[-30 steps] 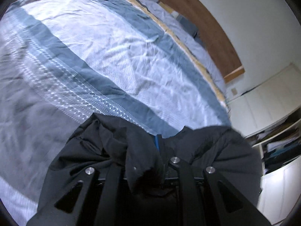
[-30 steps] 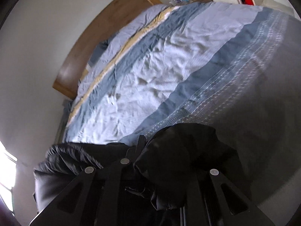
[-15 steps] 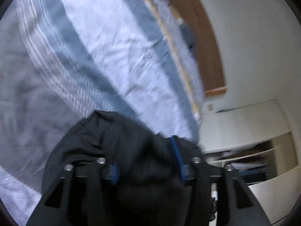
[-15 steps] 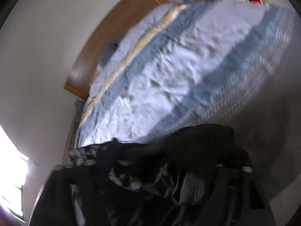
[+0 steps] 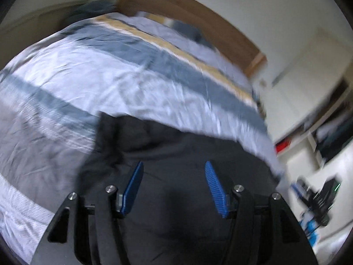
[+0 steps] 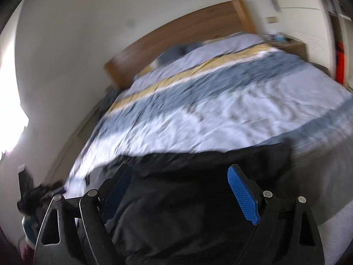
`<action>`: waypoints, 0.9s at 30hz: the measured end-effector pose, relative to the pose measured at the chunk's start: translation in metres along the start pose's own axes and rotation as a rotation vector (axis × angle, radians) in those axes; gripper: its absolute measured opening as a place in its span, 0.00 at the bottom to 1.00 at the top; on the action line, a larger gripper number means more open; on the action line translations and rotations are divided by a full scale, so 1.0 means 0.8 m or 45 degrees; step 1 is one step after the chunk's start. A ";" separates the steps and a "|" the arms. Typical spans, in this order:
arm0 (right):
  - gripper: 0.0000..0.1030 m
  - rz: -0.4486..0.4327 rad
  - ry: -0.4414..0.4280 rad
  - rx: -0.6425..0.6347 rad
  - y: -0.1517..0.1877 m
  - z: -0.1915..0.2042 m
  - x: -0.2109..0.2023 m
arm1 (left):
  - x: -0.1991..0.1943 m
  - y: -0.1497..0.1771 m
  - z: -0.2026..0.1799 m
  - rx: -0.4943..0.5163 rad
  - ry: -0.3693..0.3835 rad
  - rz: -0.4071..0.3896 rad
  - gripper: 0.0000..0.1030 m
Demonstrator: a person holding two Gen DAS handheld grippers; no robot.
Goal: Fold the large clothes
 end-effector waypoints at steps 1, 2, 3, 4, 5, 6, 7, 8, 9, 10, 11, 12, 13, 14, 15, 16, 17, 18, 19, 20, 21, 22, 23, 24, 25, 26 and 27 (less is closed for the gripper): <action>0.86 0.020 -0.010 -0.049 0.010 0.017 0.011 | 0.012 0.010 -0.017 0.064 -0.021 0.009 0.55; 0.86 0.035 -0.017 -0.094 0.019 0.032 0.023 | 0.023 0.019 -0.032 0.110 -0.033 0.010 0.55; 0.86 0.055 -0.030 -0.126 0.027 0.044 0.035 | 0.034 0.029 -0.051 0.157 -0.035 0.009 0.55; 0.85 0.070 -0.035 -0.146 0.035 0.050 0.043 | 0.044 0.034 -0.063 0.190 -0.037 0.009 0.55; 0.85 0.088 -0.034 -0.169 0.043 0.054 0.054 | 0.055 0.040 -0.074 0.232 -0.048 0.005 0.55; 0.85 0.111 -0.024 -0.201 0.052 0.058 0.069 | 0.068 0.045 -0.084 0.290 -0.077 -0.004 0.55; 0.85 0.124 -0.013 -0.224 0.059 0.058 0.078 | 0.082 0.052 -0.089 0.335 -0.112 -0.010 0.55; 0.85 0.137 0.002 -0.252 0.066 0.056 0.087 | 0.095 0.058 -0.091 0.347 -0.129 0.001 0.55; 0.85 0.153 0.017 -0.272 0.075 0.052 0.099 | 0.104 0.062 -0.092 0.351 -0.139 0.008 0.55; 0.86 0.164 0.022 -0.271 0.079 0.048 0.106 | 0.113 0.065 -0.092 0.363 -0.154 0.007 0.55; 0.86 0.177 0.024 -0.258 0.084 0.041 0.114 | 0.121 0.068 -0.092 0.381 -0.168 0.001 0.55; 0.86 0.180 0.026 -0.244 0.088 0.035 0.121 | 0.127 0.070 -0.092 0.403 -0.183 -0.005 0.55; 0.86 0.181 0.027 -0.234 0.091 0.031 0.125 | 0.134 0.072 -0.091 0.419 -0.195 -0.012 0.55; 0.86 0.185 0.027 -0.225 0.093 0.026 0.132 | 0.141 0.075 -0.092 0.437 -0.208 -0.017 0.55; 0.86 0.188 0.030 -0.222 0.094 0.024 0.136 | 0.149 0.074 -0.088 0.447 -0.216 -0.017 0.55; 0.86 0.190 0.034 -0.222 0.095 0.023 0.142 | 0.153 0.075 -0.088 0.455 -0.223 -0.019 0.55; 0.86 0.193 0.034 -0.221 0.095 0.021 0.147 | 0.158 0.074 -0.087 0.459 -0.228 -0.023 0.55; 0.87 0.199 0.035 -0.221 0.095 0.020 0.152 | 0.165 0.073 -0.086 0.462 -0.231 -0.023 0.55; 0.87 0.206 0.038 -0.219 0.095 0.019 0.159 | 0.170 0.073 -0.085 0.463 -0.234 -0.022 0.55; 0.87 0.211 0.040 -0.218 0.094 0.018 0.164 | 0.176 0.071 -0.084 0.463 -0.236 -0.021 0.55; 0.87 0.216 0.043 -0.217 0.094 0.016 0.170 | 0.179 0.070 -0.083 0.463 -0.237 -0.021 0.55; 0.88 0.220 0.045 -0.217 0.094 0.015 0.174 | 0.182 0.069 -0.082 0.462 -0.237 -0.020 0.55; 0.88 0.224 0.048 -0.216 0.094 0.014 0.178 | 0.186 0.069 -0.081 0.462 -0.239 -0.019 0.55; 0.88 0.228 0.051 -0.216 0.094 0.014 0.182 | 0.189 0.068 -0.081 0.462 -0.240 -0.019 0.55; 0.89 0.231 0.053 -0.216 0.095 0.013 0.184 | 0.192 0.068 -0.080 0.462 -0.241 -0.020 0.55; 0.89 0.235 0.054 -0.216 0.096 0.013 0.187 | 0.195 0.068 -0.079 0.460 -0.241 -0.020 0.55; 0.89 0.240 0.055 -0.215 0.096 0.012 0.189 | 0.193 0.067 -0.081 0.461 -0.239 -0.018 0.55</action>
Point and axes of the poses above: each gripper's, at about its wrist camera, not at the fingertips, and x roughly the way its jaws point, z to its left, y to its underside, the point moved 4 cm from there along x, roughly the way its jaws point, and after that the axes turned 12 degrees about -z, right-handed, at the moved point
